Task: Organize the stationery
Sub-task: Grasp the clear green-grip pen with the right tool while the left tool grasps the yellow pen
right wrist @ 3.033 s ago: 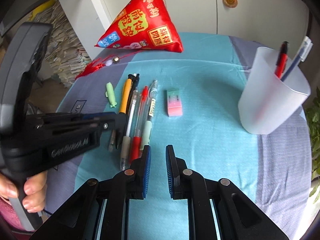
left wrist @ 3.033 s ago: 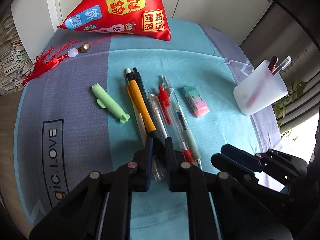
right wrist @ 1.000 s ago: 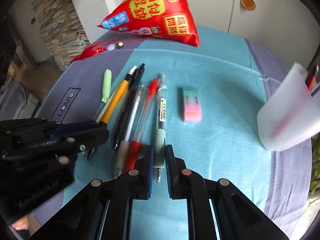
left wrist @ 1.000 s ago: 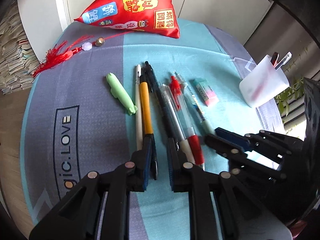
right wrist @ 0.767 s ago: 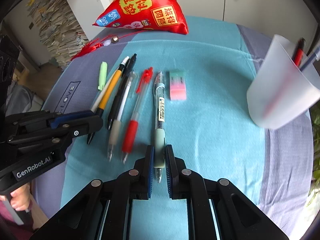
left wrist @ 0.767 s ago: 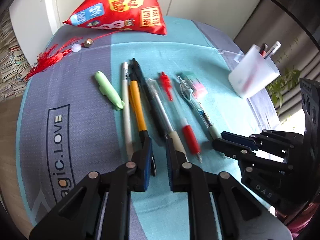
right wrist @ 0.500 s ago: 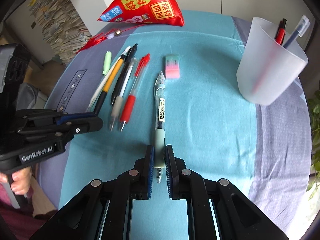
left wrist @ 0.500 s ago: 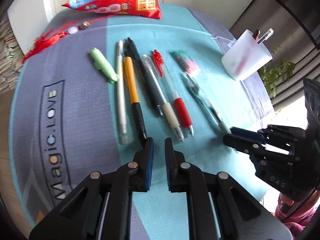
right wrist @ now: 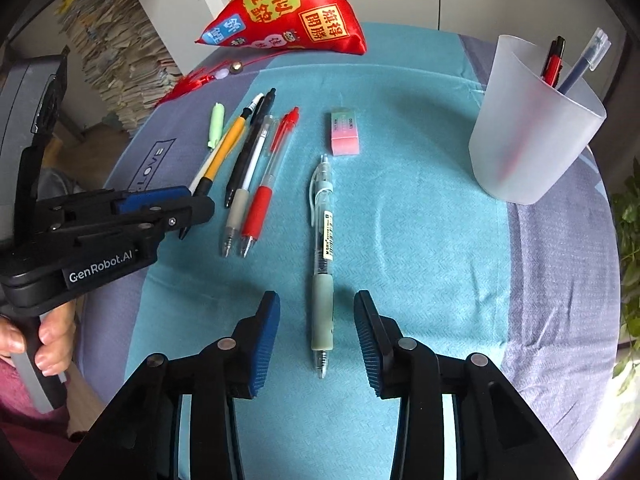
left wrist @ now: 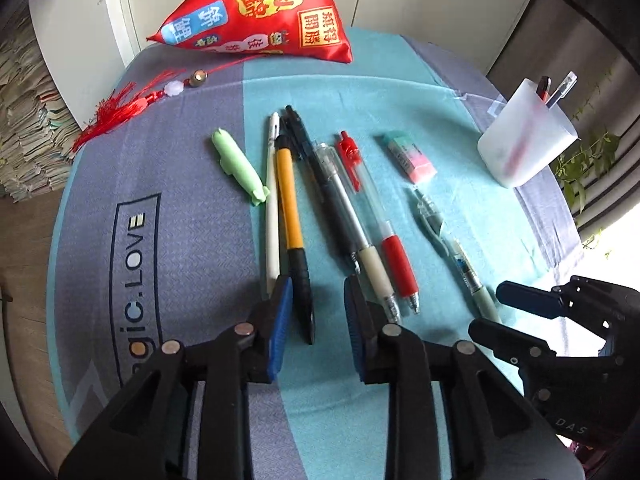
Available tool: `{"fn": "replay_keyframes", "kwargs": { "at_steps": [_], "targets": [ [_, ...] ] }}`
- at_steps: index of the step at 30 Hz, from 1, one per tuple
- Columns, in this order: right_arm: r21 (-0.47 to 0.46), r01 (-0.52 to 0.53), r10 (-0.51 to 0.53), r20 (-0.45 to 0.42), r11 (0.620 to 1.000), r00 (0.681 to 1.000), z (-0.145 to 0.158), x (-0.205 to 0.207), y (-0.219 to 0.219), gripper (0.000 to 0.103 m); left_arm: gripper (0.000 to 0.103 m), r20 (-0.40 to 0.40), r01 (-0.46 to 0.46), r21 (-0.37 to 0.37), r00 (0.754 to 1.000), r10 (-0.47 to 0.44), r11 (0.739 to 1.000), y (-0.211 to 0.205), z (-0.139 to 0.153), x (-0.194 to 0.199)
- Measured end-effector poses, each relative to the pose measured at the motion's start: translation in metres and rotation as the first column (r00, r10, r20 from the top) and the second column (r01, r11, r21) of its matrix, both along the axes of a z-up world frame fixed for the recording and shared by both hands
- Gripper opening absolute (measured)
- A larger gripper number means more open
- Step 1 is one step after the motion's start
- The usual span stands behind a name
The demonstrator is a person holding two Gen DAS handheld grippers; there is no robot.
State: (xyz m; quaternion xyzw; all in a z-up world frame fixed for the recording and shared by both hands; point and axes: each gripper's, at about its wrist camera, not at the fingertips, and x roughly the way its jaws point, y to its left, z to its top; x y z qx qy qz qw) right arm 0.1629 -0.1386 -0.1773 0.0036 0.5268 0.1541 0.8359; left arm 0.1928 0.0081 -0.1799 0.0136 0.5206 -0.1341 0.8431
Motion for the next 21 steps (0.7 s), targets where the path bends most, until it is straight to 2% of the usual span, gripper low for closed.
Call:
{"fn": "replay_keyframes", "kwargs": {
  "at_steps": [6, 8, 9, 10, 11, 18, 21],
  "targets": [
    [-0.011, -0.007, 0.008, 0.016, 1.0, 1.0, -0.004, 0.004, 0.007, 0.039, 0.02, 0.002, 0.022, 0.011, 1.0, -0.022, 1.0, -0.001, -0.001, -0.002],
    [-0.014, -0.008, 0.009, 0.024, 1.0, 1.0, -0.004, 0.005, 0.008, 0.038, 0.012, -0.017, 0.034, 0.015, 0.999, -0.034, 0.999, -0.005, -0.006, 0.0],
    [-0.023, -0.007, 0.008, 0.032, 1.0, 0.999, -0.004, 0.005, 0.009, 0.031, 0.012, -0.002, 0.038, 0.022, 0.999, -0.038, 0.999, -0.007, -0.006, -0.001],
    [-0.034, -0.006, 0.007, 0.039, 0.999, 0.999, -0.004, 0.005, 0.01, 0.019, 0.011, -0.007, 0.046, 0.022, 0.999, -0.046, 0.999, -0.008, -0.006, -0.001],
    [-0.042, -0.003, 0.005, 0.042, 0.999, 0.999, -0.004, 0.005, 0.009, 0.013, 0.011, -0.014, 0.053, 0.014, 0.998, -0.053, 0.998, -0.009, -0.006, -0.003],
    [-0.018, -0.04, 0.04, 0.007, 0.999, 0.999, -0.003, -0.011, -0.002, 0.012, 0.011, -0.085, 0.131, -0.045, 0.987, -0.135, 0.99, -0.008, -0.003, -0.034],
    [-0.03, -0.076, 0.075, -0.011, 0.997, 0.997, -0.003, -0.028, -0.008, 0.012, 0.011, -0.125, 0.189, -0.036, 0.973, -0.192, 0.981, -0.004, -0.003, -0.06]
  ]
}}
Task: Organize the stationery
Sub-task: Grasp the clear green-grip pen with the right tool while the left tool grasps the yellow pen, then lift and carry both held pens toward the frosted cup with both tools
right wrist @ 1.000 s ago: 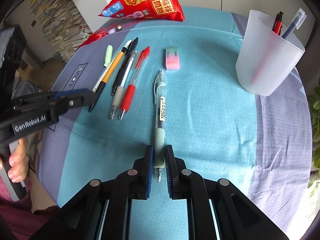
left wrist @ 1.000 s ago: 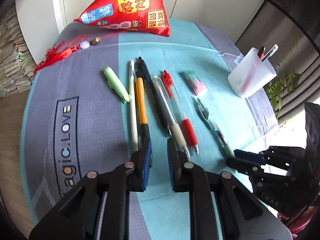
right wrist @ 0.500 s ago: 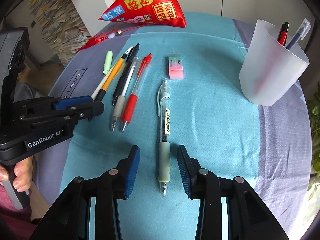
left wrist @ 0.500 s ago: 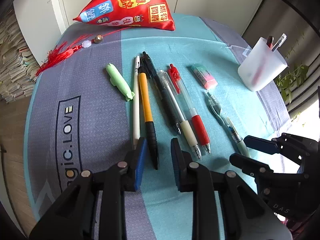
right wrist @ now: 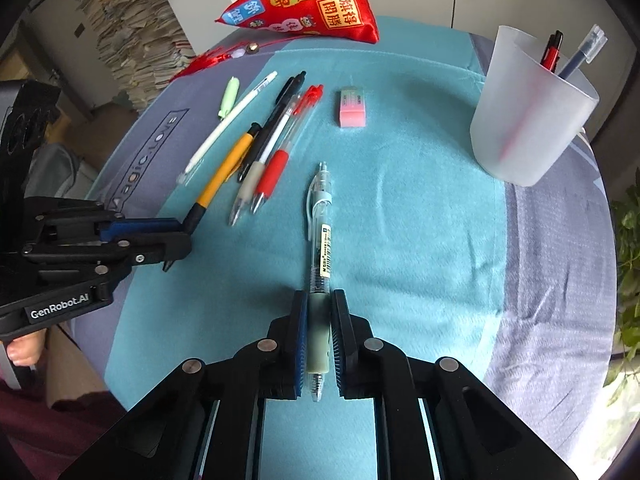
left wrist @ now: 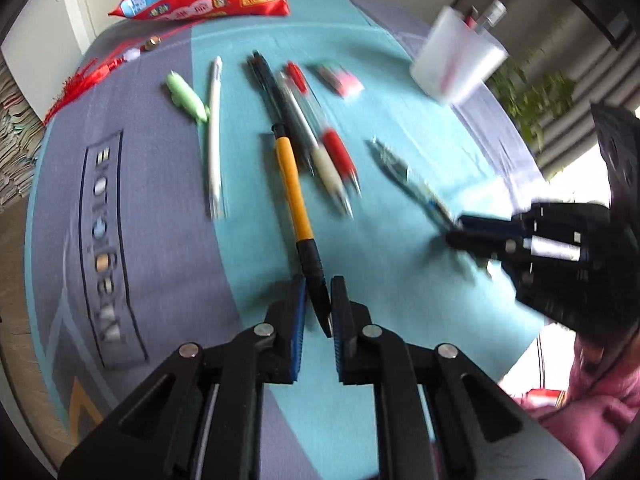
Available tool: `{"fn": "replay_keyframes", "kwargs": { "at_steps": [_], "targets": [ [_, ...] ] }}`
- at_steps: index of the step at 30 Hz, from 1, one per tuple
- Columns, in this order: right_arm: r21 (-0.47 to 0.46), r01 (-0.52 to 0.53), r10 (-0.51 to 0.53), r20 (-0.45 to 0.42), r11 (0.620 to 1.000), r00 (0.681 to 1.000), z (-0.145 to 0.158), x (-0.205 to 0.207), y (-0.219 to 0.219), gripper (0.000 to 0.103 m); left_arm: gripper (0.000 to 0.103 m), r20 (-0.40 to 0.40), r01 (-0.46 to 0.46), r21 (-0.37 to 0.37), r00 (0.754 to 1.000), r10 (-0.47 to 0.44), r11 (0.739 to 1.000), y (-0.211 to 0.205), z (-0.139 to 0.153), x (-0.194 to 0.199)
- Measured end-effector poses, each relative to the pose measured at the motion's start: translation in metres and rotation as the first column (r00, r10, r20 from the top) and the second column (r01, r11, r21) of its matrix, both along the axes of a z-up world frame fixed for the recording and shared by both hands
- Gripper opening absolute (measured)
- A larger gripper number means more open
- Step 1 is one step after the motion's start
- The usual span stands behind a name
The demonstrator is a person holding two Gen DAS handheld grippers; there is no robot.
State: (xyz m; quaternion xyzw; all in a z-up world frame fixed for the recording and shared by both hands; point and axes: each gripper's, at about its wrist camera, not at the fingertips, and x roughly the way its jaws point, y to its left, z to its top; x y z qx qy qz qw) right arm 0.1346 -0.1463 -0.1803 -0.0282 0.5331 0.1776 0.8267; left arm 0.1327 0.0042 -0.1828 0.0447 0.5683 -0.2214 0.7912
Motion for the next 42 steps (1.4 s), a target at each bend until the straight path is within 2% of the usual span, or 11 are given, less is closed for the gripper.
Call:
{"fn": "replay_keyframes", "kwargs": {
  "at_steps": [6, 8, 10, 11, 13, 20, 25, 32, 34, 35, 42],
  "targets": [
    [-0.005, -0.049, 0.048, -0.045, 0.999, 0.998, -0.002, -0.026, -0.01, 0.013, 0.01, 0.013, 0.071, 0.04, 0.997, -0.072, 0.997, 0.003, 0.006, -0.032],
    [0.007, -0.037, 0.037, -0.031, 0.999, 0.999, 0.0, -0.026, -0.013, 0.023, 0.013, 0.051, 0.057, 0.032, 0.997, -0.059, 0.998, 0.002, 0.013, -0.031],
    [0.016, -0.001, 0.001, 0.0, 1.0, 1.0, 0.006, -0.022, -0.015, 0.046, 0.024, 0.08, 0.029, 0.016, 0.996, -0.03, 0.999, 0.0, 0.019, -0.024],
    [0.018, 0.015, -0.016, 0.02, 1.0, 1.0, 0.01, -0.021, -0.015, 0.05, 0.034, 0.1, 0.017, 0.011, 0.995, -0.018, 1.0, -0.002, 0.02, -0.02],
    [0.024, 0.032, -0.034, 0.064, 0.999, 0.997, 0.018, -0.016, -0.012, 0.054, 0.038, 0.141, -0.014, 0.021, 0.99, 0.011, 1.0, -0.009, 0.02, -0.007],
    [0.015, 0.062, -0.063, 0.087, 0.998, 0.994, 0.016, 0.004, 0.005, 0.054, 0.035, 0.11, -0.042, 0.03, 0.993, 0.038, 0.999, -0.022, 0.006, 0.021],
    [-0.011, 0.047, -0.046, 0.095, 0.999, 0.994, 0.016, 0.012, 0.014, 0.04, 0.031, 0.108, -0.045, 0.04, 0.993, 0.04, 0.998, -0.026, 0.003, 0.029],
    [-0.034, 0.027, -0.025, 0.058, 0.999, 0.998, 0.009, 0.022, 0.022, 0.038, 0.021, 0.104, -0.04, 0.068, 0.994, 0.032, 0.997, -0.026, -0.001, 0.031],
    [-0.044, 0.023, -0.021, 0.036, 0.999, 0.999, 0.003, 0.025, 0.024, 0.029, 0.008, 0.095, -0.036, 0.06, 0.995, 0.03, 0.998, -0.026, -0.001, 0.031],
    [-0.062, 0.027, -0.024, 0.05, 0.998, 0.998, 0.002, 0.027, 0.026, 0.017, 0.008, 0.081, -0.037, 0.05, 0.996, 0.033, 0.998, -0.025, -0.001, 0.031],
    [-0.003, 0.063, -0.062, 0.08, 0.998, 0.995, 0.018, 0.022, 0.01, 0.017, 0.008, 0.113, -0.049, -0.024, 0.992, 0.051, 0.999, -0.015, 0.026, 0.023]
  ]
}}
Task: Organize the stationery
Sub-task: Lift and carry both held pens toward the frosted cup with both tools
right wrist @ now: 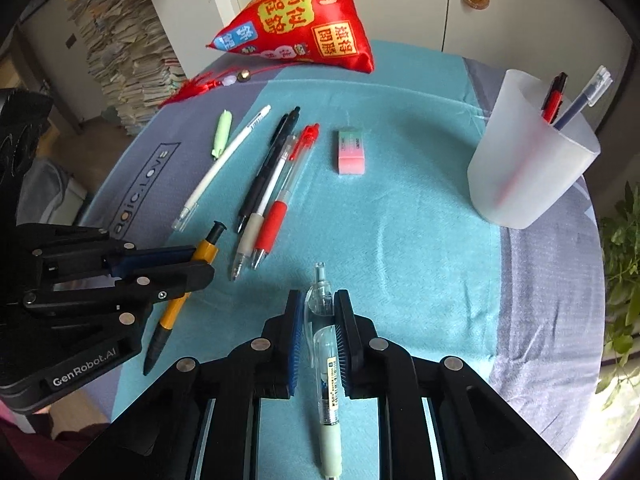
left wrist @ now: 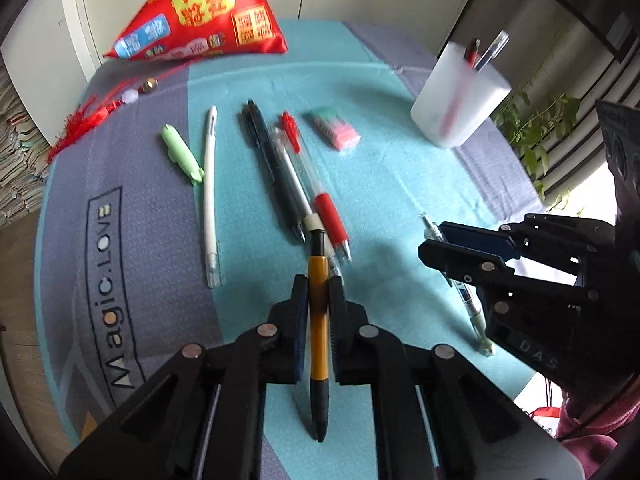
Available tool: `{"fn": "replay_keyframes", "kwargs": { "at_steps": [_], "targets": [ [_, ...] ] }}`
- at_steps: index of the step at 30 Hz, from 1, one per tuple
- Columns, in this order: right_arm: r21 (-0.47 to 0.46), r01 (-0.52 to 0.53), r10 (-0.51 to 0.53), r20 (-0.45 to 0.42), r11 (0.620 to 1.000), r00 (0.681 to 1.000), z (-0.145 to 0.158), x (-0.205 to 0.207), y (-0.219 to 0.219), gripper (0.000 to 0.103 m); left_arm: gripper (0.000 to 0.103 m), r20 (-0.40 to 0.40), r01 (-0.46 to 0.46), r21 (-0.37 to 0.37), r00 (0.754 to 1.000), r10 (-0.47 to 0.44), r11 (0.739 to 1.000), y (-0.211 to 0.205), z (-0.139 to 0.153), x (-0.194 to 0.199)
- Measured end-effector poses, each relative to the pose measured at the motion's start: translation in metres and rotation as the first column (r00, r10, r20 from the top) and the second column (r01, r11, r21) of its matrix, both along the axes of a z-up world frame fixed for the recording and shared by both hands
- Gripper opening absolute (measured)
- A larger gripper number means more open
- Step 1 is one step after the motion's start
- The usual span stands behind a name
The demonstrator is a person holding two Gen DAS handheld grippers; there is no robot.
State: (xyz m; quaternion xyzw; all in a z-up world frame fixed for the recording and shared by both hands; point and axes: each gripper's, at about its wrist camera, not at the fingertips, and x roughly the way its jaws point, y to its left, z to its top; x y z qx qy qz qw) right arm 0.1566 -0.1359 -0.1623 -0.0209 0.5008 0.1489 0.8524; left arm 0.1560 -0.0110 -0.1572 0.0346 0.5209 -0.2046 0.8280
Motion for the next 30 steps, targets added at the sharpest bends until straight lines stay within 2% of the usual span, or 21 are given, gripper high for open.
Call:
{"fn": "replay_keyframes", "kwargs": {
  "at_steps": [9, 15, 23, 30],
  "targets": [
    [0.068, 0.038, -0.046, 0.124, 0.997, 0.991, 0.045, -0.029, -0.021, 0.016, 0.008, 0.114, 0.048, -0.043, 0.993, -0.043, 0.998, -0.008, 0.047, -0.022],
    [0.126, 0.098, -0.123, 0.209, 0.987, 0.97, 0.076, -0.045, -0.047, 0.016, 0.008, 0.165, 0.086, -0.051, 0.983, -0.077, 0.995, -0.022, 0.067, -0.025],
    [0.198, 0.225, -0.275, 0.279, 0.954, 0.92, 0.11, -0.047, -0.091, 0.014, 0.008, 0.243, 0.127, -0.044, 0.963, -0.113, 0.991, -0.058, 0.104, 0.002],
    [0.228, 0.281, -0.344, 0.322, 0.932, 0.882, 0.127, -0.052, -0.121, 0.014, 0.008, 0.313, 0.167, -0.072, 0.94, -0.137, 0.983, -0.094, 0.145, 0.032]
  ]
}}
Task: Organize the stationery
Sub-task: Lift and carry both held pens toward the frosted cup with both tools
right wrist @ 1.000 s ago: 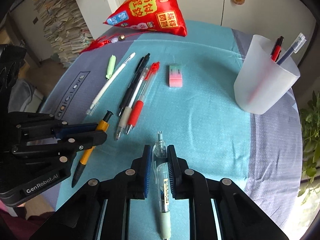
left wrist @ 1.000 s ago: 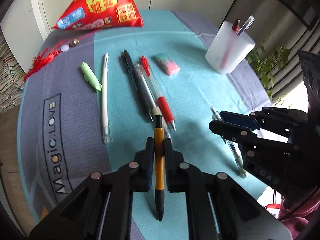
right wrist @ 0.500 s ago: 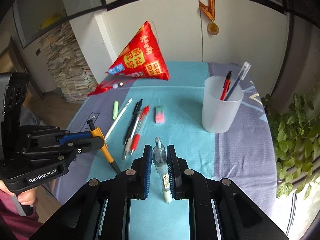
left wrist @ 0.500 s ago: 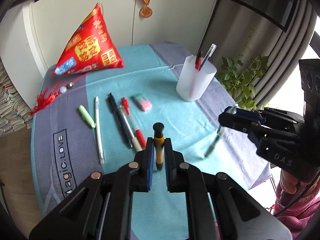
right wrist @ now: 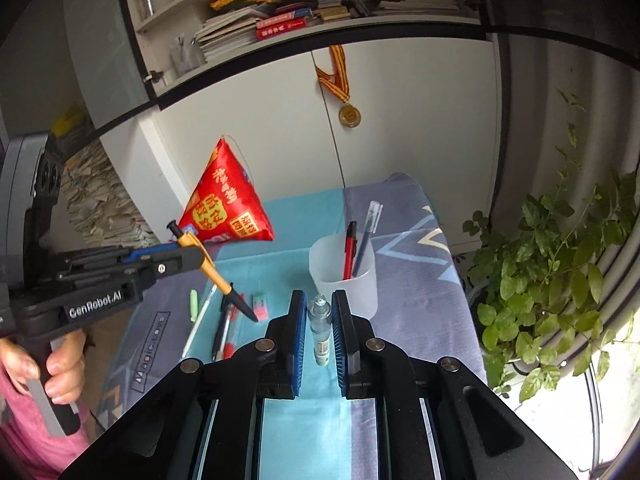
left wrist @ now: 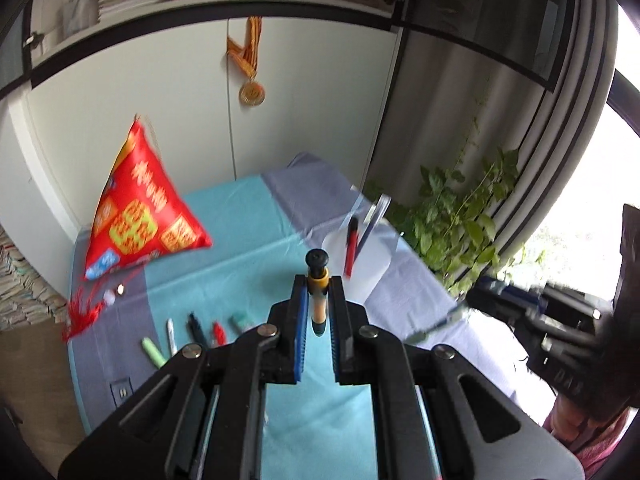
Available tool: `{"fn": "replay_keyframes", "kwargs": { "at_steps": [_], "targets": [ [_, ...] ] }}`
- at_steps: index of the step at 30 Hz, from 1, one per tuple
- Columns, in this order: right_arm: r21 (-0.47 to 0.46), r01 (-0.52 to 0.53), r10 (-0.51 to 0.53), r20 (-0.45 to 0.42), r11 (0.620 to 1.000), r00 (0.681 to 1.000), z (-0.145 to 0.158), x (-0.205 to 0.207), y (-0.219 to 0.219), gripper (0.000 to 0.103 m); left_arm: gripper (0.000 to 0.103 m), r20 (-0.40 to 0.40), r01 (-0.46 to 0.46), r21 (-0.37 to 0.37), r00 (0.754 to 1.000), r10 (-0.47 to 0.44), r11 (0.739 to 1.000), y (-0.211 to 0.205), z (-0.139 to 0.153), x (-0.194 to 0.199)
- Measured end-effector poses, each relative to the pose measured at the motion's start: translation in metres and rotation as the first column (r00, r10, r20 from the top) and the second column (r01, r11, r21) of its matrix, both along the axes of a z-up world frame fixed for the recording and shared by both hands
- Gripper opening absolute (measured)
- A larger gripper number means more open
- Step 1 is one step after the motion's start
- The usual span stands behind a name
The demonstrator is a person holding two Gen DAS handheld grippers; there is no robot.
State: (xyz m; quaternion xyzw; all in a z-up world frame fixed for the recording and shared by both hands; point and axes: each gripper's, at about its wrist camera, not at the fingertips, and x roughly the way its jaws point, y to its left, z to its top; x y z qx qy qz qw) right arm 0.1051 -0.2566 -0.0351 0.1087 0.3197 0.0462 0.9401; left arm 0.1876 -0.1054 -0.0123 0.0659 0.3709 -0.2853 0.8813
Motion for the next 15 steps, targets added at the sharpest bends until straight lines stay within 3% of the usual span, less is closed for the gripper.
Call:
{"fn": "replay_keyframes", "kwargs": {
  "at_steps": [7, 15],
  "targets": [
    [-0.004, 0.045, -0.045, 0.024, 0.999, 0.999, 0.014, 0.005, -0.019, 0.014, 0.008, 0.036, 0.045, -0.019, 0.998, -0.044, 0.999, -0.039, 0.015, 0.024],
    [0.005, 0.083, -0.084, 0.056, 0.997, 0.995, 0.028, 0.014, -0.033, 0.014, 0.008, -0.03, 0.062, 0.019, 0.998, -0.061, 0.998, -0.066, -0.019, 0.054]
  ]
}}
